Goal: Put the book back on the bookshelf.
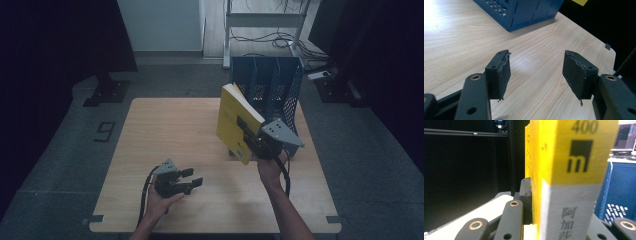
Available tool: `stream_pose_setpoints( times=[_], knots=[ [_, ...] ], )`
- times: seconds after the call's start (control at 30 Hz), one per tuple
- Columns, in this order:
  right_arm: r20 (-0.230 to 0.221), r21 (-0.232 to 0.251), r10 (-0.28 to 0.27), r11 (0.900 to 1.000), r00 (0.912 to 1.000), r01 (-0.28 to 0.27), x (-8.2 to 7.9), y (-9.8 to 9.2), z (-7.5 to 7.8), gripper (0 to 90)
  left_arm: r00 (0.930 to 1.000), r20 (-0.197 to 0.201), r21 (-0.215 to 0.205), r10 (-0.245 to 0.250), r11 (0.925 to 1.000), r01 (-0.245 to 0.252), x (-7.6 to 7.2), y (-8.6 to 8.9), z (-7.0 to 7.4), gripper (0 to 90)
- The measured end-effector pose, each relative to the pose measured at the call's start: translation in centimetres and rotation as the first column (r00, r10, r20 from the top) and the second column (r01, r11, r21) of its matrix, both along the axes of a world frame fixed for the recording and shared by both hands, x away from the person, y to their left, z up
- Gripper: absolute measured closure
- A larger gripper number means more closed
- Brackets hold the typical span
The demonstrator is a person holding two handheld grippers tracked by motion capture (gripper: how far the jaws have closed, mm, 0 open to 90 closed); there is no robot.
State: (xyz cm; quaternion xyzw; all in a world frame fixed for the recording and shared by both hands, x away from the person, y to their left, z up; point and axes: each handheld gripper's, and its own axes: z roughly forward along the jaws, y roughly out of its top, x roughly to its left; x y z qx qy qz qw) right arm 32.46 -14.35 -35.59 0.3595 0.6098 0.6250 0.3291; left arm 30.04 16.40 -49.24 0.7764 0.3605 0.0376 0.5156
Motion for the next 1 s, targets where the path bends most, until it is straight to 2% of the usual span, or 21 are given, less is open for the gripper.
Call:
stream_pose_setpoints(
  times=[0.27, 0.43, 0.53, 0.8, 1.0],
  knots=[
    [-0.011, 0.024, -0.043, 0.999, 0.9990, 0.043, 1.0, -0.4, 0.0, 74.9, 1.0000, 0.002, -0.008, 0.005, 1.0000, -0.005, 0.0, 0.2, 0.1, 39.0],
    [-0.013, 0.020, -0.066, 0.998, 0.9977, 0.066, 1.4, -0.8, 0.0, 74.9, 0.9999, 0.013, -0.014, 0.010, 0.9998, -0.010, 0.0, 0.3, 0.2, 39.7],
    [-0.017, 0.034, -0.096, 0.995, 0.9953, 0.096, 1.9, -1.2, -0.1, 74.9, 0.9998, 0.016, -0.016, 0.010, 0.9998, -0.010, 0.0, 0.4, 0.3, 39.6],
    [-0.017, 0.018, -0.150, 0.988, 0.9885, 0.151, 2.9, -1.6, -0.4, 74.9, 0.9999, 0.011, -0.008, 0.006, 1.0000, -0.006, 0.0, 0.4, 0.1, 39.5],
    [-0.031, 0.026, -0.173, 0.984, 0.9845, 0.173, 3.4, -1.9, -0.7, 74.9, 0.9999, 0.010, -0.008, 0.004, 1.0000, -0.004, 0.1, 0.3, 0.1, 39.5]
  ],
)
